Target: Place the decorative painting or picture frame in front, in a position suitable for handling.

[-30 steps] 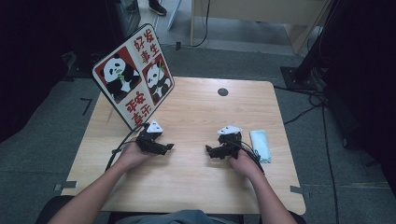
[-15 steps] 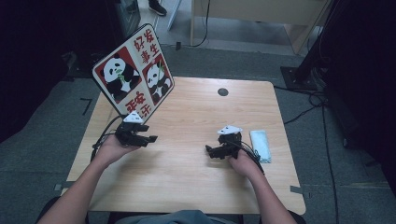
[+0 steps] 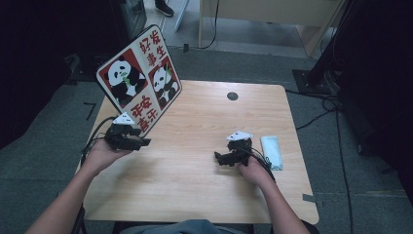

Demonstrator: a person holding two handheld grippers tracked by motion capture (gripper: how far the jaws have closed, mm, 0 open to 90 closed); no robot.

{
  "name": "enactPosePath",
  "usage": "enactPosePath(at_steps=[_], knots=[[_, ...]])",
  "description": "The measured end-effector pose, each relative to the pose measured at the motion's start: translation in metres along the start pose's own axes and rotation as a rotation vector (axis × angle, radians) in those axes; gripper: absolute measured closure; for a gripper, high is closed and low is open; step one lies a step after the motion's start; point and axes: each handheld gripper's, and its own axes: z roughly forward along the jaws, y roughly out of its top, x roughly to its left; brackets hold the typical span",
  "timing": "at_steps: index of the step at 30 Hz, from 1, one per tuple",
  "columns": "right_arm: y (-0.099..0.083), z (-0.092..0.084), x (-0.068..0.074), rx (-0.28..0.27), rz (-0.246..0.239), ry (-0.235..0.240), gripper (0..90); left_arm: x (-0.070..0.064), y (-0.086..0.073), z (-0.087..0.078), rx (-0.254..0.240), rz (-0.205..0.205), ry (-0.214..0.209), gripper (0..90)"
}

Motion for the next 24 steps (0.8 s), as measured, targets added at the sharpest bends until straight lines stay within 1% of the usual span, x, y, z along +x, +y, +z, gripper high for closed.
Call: enactPosePath(at_steps=[2, 7, 10, 13, 14, 20, 24], knots=[[0.0, 0.0, 0.0, 0.0, 0.0, 0.0, 0.0, 0.004, -0.001, -0.005, -0.005, -0.007, 0.011, 39.1], [0.0, 0.0, 0.0, 0.001, 0.001, 0.0, 0.0, 0.015, -0.004, -0.017, -0.013, -0.043, 0.044, 39.2], [0.0, 0.0, 0.0, 0.001, 0.001, 0.0, 0.0, 0.022, -0.004, -0.027, -0.039, -0.069, 0.067, 39.8], [0.0, 0.0, 0.0, 0.001, 0.0, 0.0, 0.0, 0.031, -0.003, -0.035, -0.047, -0.085, 0.091, 40.5], [0.0, 0.0, 0.0, 0.001, 0.0, 0.0, 0.0, 0.033, -0.002, -0.038, -0.051, -0.096, 0.097, 40.4], [0.0, 0.0, 0.0, 0.001, 0.0, 0.0, 0.0, 0.05, 0.006, -0.053, -0.073, -0.134, 0.133, 40.4], [0.0, 0.0, 0.0, 0.001, -0.001, 0.0, 0.0, 0.058, 0.017, -0.061, -0.079, -0.143, 0.155, 40.3]])
